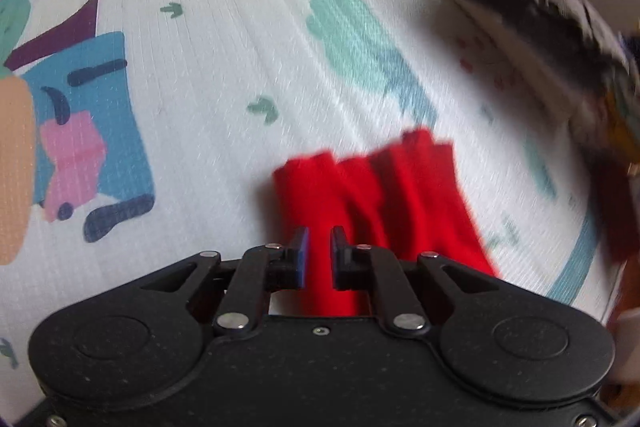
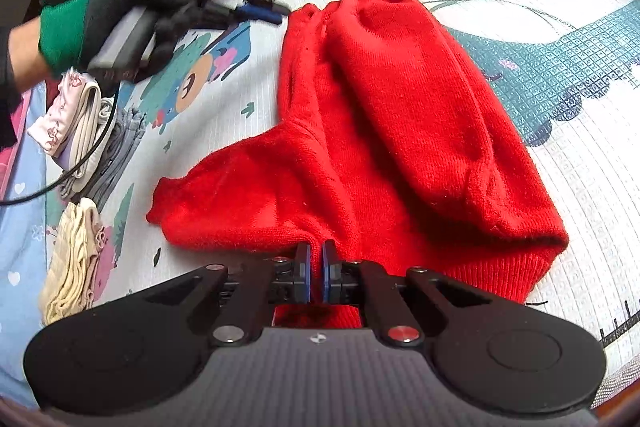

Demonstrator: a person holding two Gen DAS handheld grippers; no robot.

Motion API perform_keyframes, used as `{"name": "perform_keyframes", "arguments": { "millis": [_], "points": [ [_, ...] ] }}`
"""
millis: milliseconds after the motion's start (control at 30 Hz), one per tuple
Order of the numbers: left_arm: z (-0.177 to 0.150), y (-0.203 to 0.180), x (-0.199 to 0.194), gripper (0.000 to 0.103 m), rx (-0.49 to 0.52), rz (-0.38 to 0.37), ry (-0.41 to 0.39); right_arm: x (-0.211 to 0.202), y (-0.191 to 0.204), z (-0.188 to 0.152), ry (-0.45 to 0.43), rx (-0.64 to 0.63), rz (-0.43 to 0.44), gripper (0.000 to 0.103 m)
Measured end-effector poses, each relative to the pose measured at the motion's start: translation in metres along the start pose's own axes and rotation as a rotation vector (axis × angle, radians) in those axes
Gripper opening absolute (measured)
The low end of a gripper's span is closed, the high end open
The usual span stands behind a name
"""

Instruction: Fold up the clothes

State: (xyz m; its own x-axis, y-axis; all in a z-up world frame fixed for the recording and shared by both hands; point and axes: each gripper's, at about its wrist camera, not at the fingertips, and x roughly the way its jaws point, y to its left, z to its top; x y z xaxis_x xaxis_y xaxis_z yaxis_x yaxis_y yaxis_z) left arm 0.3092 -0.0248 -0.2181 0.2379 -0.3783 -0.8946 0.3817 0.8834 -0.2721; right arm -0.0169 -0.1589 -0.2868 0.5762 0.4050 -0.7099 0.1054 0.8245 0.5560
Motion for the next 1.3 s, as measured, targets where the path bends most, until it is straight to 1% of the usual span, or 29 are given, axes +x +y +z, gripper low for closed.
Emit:
{"name": "perform_keyframes", "arguments": {
  "millis": [33,200,233,300,333,367,400,467,500,533,633,667,700,767,833,867,933,1000,1100,1167,1233,1267,1300],
  "points": [
    [-0.004,-0.001,0.002,0.007,0.022,0.009,0.007,0.0,0.0,0.0,0.001,0.001,0.002,0.007],
    [-0.014,-0.017,0.005,0.007,0.115,-0.064,-0.051,0.0,-0.002,0.0,0.007,0.024,0.006,0.008],
    [-0.016,-0.023,0.01,0.007,0.141,-0.059,-0.05,0.0,-0.002,0.0,0.008,0.033,0.007,0.008],
    [-0.024,-0.038,0.025,0.007,0.21,-0.021,-0.01,0.0,-0.002,0.0,0.011,0.037,0.007,0.008],
    [-0.027,-0.042,0.027,0.01,0.242,-0.013,-0.021,0.0,-0.003,0.0,0.013,0.04,0.008,0.008],
    [-0.03,-0.047,0.03,0.01,0.271,-0.006,-0.031,-0.001,-0.004,0.0,0.013,0.05,0.007,0.008],
    [-0.028,-0.047,0.029,0.01,0.271,-0.011,-0.017,-0.001,-0.005,0.001,0.013,0.061,0.007,0.008],
    [-0.021,-0.04,0.019,0.015,0.272,-0.041,0.034,-0.001,-0.006,0.001,0.013,0.072,0.002,0.008],
    [-0.019,-0.032,0.006,0.021,0.287,-0.052,0.016,-0.002,-0.005,0.001,0.014,0.063,-0.003,0.008],
    [-0.018,-0.023,-0.008,0.028,0.3,-0.064,-0.002,-0.002,-0.003,0.001,0.014,0.051,-0.008,0.008],
    [-0.024,0.02,-0.041,0.04,0.254,-0.053,0.022,-0.001,-0.001,0.001,0.013,0.031,-0.012,0.008],
    [-0.03,0.034,-0.052,0.041,0.234,-0.056,0.023,-0.001,-0.001,0.001,0.012,0.032,-0.013,0.009],
    [-0.04,0.047,-0.062,0.041,0.235,-0.059,0.03,-0.001,-0.001,0.0,0.011,0.035,-0.011,0.009],
    [-0.065,0.064,-0.077,0.041,0.28,-0.033,0.067,-0.001,-0.002,-0.001,0.009,0.035,-0.011,0.009],
    [-0.091,0.08,-0.085,0.042,0.319,0.018,0.121,0.0,-0.002,-0.001,0.006,0.033,-0.013,0.009],
    [-0.102,0.087,-0.085,0.042,0.314,0.043,0.151,0.0,-0.003,-0.001,0.005,0.033,-0.014,0.009],
    [-0.12,0.104,-0.087,0.045,0.276,0.075,0.183,0.0,-0.001,-0.002,0.003,0.028,-0.019,0.009],
    [-0.135,0.117,-0.086,0.046,0.236,0.103,0.201,0.0,0.0,-0.002,0.0,0.024,-0.024,0.009],
    [-0.148,0.121,-0.077,0.047,0.194,0.092,0.237,0.0,0.0,-0.003,-0.003,0.017,-0.03,0.009],
    [-0.156,0.115,-0.071,0.047,0.219,0.097,0.255,-0.001,0.0,-0.003,-0.003,0.015,-0.034,0.009],
    [-0.164,0.104,-0.065,0.048,0.253,0.146,0.235,-0.001,0.002,-0.003,-0.004,0.01,-0.038,0.009],
    [-0.167,0.098,-0.064,0.047,0.266,0.167,0.218,-0.001,0.002,-0.003,-0.004,0.007,-0.04,0.009],
    [-0.168,0.094,-0.065,0.039,0.272,0.169,0.209,-0.001,0.003,-0.003,-0.005,0.004,-0.043,0.009]
  ]
}}
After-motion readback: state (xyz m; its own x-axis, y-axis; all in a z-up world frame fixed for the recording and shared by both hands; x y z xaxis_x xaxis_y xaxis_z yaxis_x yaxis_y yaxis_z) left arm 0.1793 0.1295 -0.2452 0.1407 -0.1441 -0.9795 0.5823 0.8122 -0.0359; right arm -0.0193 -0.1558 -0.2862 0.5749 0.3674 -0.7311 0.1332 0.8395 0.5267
